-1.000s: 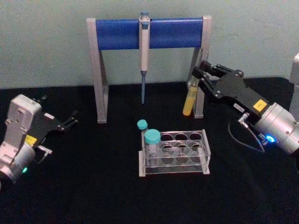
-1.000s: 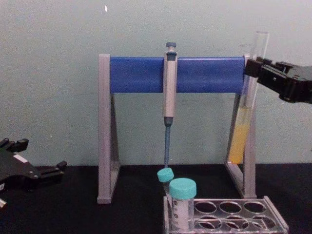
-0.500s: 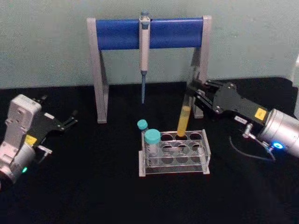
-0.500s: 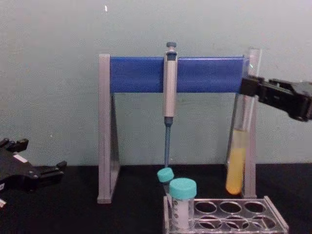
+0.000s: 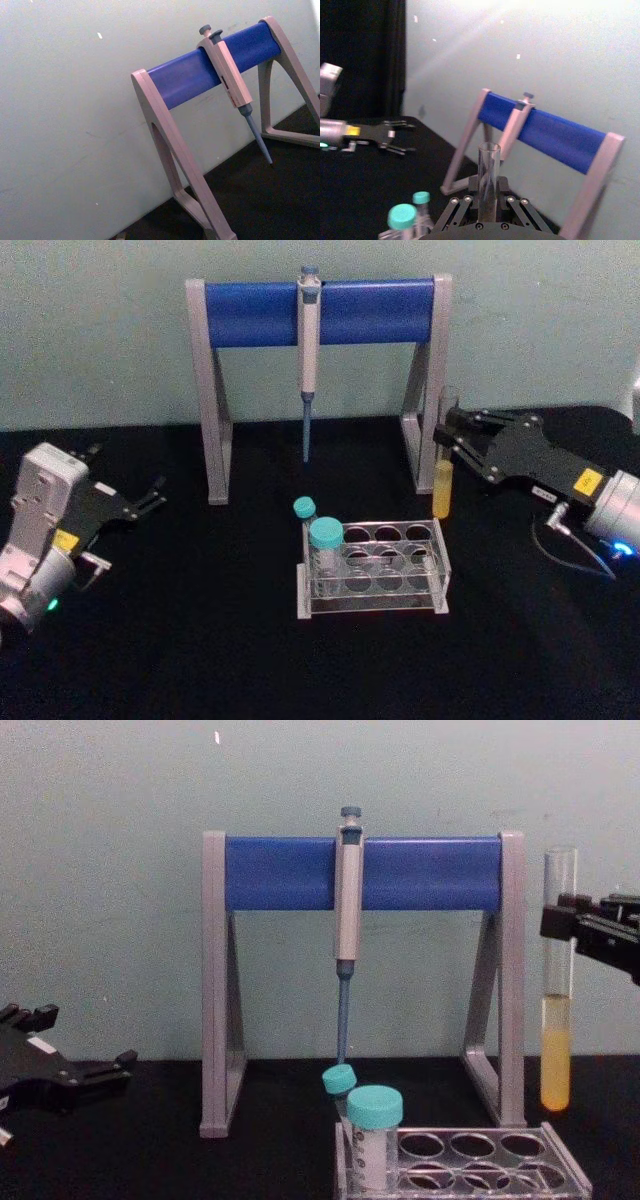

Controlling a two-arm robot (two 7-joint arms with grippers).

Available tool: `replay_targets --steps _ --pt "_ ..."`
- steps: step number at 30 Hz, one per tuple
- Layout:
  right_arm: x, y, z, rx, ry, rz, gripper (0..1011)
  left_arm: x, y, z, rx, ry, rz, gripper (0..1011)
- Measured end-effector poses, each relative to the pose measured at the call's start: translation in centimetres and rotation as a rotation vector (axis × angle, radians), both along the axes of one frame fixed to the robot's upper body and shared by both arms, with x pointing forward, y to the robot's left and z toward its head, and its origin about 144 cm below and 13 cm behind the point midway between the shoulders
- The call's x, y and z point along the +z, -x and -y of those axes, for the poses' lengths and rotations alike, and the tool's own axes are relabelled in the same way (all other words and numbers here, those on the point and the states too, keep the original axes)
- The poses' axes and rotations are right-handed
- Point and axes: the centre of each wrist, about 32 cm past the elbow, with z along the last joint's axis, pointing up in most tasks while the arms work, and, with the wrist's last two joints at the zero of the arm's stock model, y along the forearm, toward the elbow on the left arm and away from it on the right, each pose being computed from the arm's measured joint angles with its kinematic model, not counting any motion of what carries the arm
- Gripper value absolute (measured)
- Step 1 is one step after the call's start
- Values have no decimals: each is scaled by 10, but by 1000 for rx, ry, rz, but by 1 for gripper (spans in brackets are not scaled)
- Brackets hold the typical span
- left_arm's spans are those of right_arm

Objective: Pick up the test tube from the test tube rack, shake it, then place it back into the test tube rack.

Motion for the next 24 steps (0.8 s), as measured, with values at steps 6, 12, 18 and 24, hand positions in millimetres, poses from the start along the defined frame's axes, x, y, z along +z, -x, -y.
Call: replay_targets --steps 6,12,18,24 --pt "0 -4 -9 -55 1 29 228 0 0 0 0 0 0 1001" --pt "-4 -11 -25 -103 -52 31 228 0 0 0 0 0 0 1002" --pt "-6 -16 -35 -95 -110 9 228 0 0 0 0 0 0 1001" --pt "-7 -17 -38 -2 -177 -45 227 0 0 0 0 0 0 1001"
